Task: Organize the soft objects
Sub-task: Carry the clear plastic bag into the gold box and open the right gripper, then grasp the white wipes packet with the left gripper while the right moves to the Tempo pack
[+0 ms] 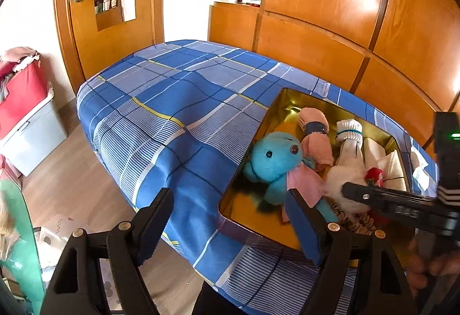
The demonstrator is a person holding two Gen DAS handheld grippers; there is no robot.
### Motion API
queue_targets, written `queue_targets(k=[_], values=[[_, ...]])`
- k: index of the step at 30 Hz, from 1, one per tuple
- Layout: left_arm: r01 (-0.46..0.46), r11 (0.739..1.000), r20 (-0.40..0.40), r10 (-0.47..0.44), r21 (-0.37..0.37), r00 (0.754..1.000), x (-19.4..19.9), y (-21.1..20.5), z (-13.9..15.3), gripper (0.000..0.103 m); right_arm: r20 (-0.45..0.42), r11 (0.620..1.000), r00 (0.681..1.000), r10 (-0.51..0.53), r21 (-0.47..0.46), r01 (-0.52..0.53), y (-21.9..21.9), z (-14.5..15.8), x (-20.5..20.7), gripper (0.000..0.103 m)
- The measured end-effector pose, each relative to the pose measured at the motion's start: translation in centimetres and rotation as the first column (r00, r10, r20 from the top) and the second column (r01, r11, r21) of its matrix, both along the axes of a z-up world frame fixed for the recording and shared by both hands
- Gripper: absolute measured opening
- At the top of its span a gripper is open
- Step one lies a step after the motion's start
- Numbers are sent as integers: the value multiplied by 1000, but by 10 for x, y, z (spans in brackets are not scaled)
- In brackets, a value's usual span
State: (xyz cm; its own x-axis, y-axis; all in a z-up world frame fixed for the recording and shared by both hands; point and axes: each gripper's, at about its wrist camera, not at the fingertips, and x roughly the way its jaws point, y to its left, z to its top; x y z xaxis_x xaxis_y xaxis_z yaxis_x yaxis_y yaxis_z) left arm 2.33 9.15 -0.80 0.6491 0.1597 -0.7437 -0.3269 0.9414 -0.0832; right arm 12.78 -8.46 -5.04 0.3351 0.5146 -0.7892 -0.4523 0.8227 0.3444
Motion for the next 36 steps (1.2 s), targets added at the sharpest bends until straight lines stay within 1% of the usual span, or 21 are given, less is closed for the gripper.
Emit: queue_targets(k=[1,4,5,6,7,14,19,22,25,29,33,36], values=[[4,1000,-1,-4,0,1000,0,-1,0,80,-18,1000,1000,-5,-14,5,3,-7,3,41],[14,1000,1,-14,-2,1000,1,-4,0,80,-53,999,999,-11,-31,9,2,-17,7,48],[17,1000,2,-17,-3,1000,2,-6,1,80,-54,1000,999,-10,-24,9,1,-17,6,50],[24,1000,4,-24,-3,1000,2,-8,2,80,-48,1000,999,-13,-14,12,-2,-15,4,57],[29,1000,6,-29,-1,1000,3,-9,3,80,-42,1000,999,-18,-8,17,-6,-12,2,59],[84,996,31,-85,30,996,7,-29,16,80,20,999,999,-50,13,50,-39,16,-15,59],[158,986,48,-161,54,986,11,-55,26,80,96,993,988,-119,7,118,-81,35,-33,59],[207,976,50,-211,69,976,14,-75,30,80,109,984,978,-178,-4,180,-112,40,-39,59],[256,963,47,-260,80,964,17,-95,32,80,110,967,961,-254,-9,256,-151,41,-45,59],[330,938,37,-336,109,941,23,-124,34,80,106,935,931,-349,-24,353,-198,44,-50,59],[395,909,26,-402,133,915,30,-152,35,80,105,893,890,-444,-37,449,-248,45,-58,59],[446,884,15,-453,141,892,36,-174,35,80,109,852,851,-514,-53,521,-283,43,-66,59]])
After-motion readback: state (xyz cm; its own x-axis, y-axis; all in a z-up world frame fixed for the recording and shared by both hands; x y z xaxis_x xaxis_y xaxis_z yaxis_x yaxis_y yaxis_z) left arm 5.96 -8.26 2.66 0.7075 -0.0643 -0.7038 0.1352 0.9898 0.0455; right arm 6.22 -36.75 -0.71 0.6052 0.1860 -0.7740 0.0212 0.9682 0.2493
